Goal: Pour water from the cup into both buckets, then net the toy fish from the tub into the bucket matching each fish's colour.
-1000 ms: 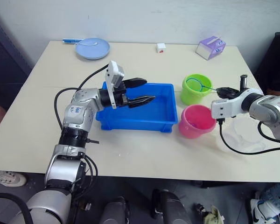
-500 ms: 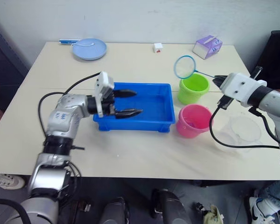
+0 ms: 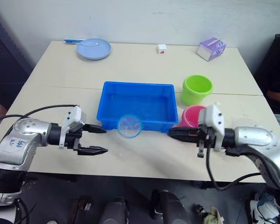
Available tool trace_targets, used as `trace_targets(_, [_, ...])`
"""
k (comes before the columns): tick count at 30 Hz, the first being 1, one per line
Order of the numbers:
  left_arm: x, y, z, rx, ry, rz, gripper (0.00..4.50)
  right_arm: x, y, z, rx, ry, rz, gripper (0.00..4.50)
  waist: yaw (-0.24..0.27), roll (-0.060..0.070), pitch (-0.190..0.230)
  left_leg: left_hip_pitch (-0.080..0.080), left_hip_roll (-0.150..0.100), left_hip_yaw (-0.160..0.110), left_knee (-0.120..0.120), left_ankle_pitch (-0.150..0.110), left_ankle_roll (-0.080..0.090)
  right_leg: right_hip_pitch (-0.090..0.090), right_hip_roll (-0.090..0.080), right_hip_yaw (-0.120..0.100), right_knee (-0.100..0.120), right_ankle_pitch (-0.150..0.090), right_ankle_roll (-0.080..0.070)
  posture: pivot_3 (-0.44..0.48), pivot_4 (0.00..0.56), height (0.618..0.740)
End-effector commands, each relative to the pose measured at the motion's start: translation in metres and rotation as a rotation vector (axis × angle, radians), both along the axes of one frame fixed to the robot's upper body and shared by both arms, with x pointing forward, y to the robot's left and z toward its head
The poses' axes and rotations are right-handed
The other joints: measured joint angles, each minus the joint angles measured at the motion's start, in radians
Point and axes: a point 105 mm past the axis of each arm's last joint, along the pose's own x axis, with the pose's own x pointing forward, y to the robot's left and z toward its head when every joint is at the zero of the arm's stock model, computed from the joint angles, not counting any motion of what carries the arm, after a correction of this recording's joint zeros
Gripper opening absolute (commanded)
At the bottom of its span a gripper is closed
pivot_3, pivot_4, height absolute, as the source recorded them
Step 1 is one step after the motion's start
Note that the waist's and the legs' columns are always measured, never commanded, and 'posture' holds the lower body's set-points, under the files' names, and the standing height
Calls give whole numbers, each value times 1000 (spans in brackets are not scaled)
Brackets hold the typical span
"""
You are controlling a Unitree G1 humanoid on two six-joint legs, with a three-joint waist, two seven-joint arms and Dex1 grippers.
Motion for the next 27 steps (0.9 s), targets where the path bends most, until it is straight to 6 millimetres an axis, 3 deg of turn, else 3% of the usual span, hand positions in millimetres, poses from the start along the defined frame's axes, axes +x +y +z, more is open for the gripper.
trace_targets(1, [-6, 11, 3, 58, -58, 34, 4500, 1, 17, -45, -131, -22, 55, 783, -3, 0, 0, 0, 0, 0, -1, 0, 0, 0, 0, 0, 0, 0, 0, 0, 150, 739])
trace_targets(4, [-2, 13, 5, 43, -84, 81, 4500, 9, 18, -72, -210, -48, 44, 783, -1, 0, 0, 0, 0, 1, 0, 0, 0, -1, 0, 0, 0, 0, 0, 0, 150, 739])
trace_targets(6, [1, 14, 6, 29, -94, 107, 4500, 14, 15, -77, -223, -51, 15, 783, 0, 0, 0, 0, 0, 1, 0, 0, 0, -1, 0, 0, 1, 0, 0, 0, 150, 739])
trace_targets(7, [3, 14, 7, 15, -96, 118, 4500, 14, 13, -75, -218, -49, 0, 1805, 0, 0, 0, 0, -1, 1, 0, 0, 0, -1, 0, 0, 0, 0, 0, 0, 150, 739])
trace_targets(9, [7, 14, 10, -21, -92, 137, 4500, 12, 7, -66, -204, -61, -24, 2513, 1, 0, 0, 0, -1, 1, 0, 0, 0, -1, 0, 0, 0, 0, 0, 0, 150, 739])
trace_targets(12, [12, 15, 15, -72, -88, 166, 4500, 7, -8, -47, -175, -79, -102, 4135, 2, 0, 0, -1, 0, 1, 0, 0, 0, -1, 0, 0, 0, 0, 0, 0, 150, 739])
trace_targets(13, [15, 17, 17, -89, -86, 176, 4500, 4, -18, -35, -148, -80, -151, 4456, 2, 0, 0, -1, 0, 1, 0, 0, 0, -1, 0, 0, 0, 0, 0, 0, 150, 739])
trace_targets(16, [24, 23, 26, -164, -80, 221, 4500, -8, -46, -9, -89, -81, -294, 4456, 9, 0, 0, -1, 0, 1, 0, 0, 0, -1, 0, 0, 1, 0, 0, 0, 150, 739])
trace_targets(19, [38, 35, 36, -233, -95, 293, 4500, -23, -88, 10, -78, -89, -493, 4456, 19, -1, 0, 0, 0, 1, 0, 0, 0, -1, 1, 0, 1, 0, 0, 0, 150, 739])
trace_targets(24, [57, 59, 40, -225, -149, 396, 4500, -52, -153, 26, -84, -94, -791, 4456, 23, -2, -1, 0, -1, 2, -1, 0, 0, 0, 3, 1, 0, 0, 0, 0, 150, 739])
trace_targets(27, [63, 65, 37, -199, -168, 407, 4500, -63, -168, 26, -77, -78, -858, 4456, 22, -2, -1, 2, -1, 4, -2, 0, 0, 0, 3, 3, 1, 0, 0, 0, 150, 739])
